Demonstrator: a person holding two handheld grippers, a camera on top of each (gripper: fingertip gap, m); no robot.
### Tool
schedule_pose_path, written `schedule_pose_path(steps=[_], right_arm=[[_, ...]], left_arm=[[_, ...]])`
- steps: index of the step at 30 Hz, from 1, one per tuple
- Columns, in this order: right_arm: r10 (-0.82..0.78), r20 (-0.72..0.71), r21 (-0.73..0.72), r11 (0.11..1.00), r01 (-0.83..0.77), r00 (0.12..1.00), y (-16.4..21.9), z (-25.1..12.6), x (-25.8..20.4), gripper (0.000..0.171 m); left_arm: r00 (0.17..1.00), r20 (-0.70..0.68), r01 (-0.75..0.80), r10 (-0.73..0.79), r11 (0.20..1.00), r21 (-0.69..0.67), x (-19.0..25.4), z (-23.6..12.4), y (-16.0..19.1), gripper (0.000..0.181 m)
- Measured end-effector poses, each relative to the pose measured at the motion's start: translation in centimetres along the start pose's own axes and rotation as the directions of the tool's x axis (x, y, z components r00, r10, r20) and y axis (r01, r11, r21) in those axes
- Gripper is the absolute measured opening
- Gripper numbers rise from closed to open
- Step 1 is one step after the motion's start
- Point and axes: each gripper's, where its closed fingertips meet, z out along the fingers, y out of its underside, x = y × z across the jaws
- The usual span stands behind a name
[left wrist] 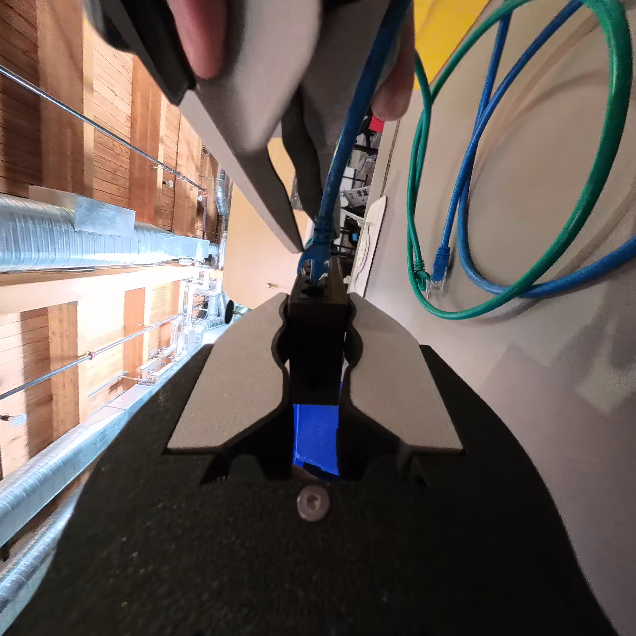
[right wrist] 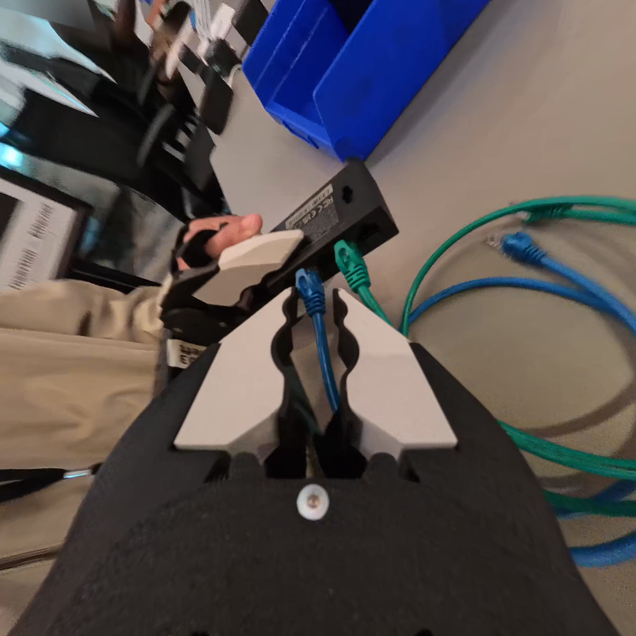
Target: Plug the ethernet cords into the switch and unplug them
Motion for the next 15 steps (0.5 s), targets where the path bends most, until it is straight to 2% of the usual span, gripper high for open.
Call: schedule_pose_path(steps=[5, 10, 12, 15], right_arm=[[0.239, 0.096, 0.012, 0.970, -0.241, 0.966, -0.2, 0.6, 0.8, 0.017], [0.357, 0.108, 0.072, 0.928, -0.365, 0.928, -0.9, 0.9, 1.4, 0.026], [0.427, 0.155, 0.042, 0.898, -0.438, 0.891, -0.5, 1.3, 1.1, 0.030], [0.558, 0.264, 0.047, 0.807, -0.589, 0.786, -0.8, 1.4, 1.2, 0.031]], left_arm=[[0.999, 0.014, -0.033, 0.033, 0.998, -0.053, 0.5, 0.7, 0.5, 0.027], [1.000, 0.024, 0.015, -0.011, 0.988, -0.153, 0.5, 1.8, 1.1, 0.027], [0.998, 0.045, 0.047, -0.040, 0.985, -0.166, 0.2, 1.9, 0.8, 0.027], [0.997, 0.037, 0.075, -0.069, 0.983, -0.168, 0.4, 2.0, 0.5, 0.027]])
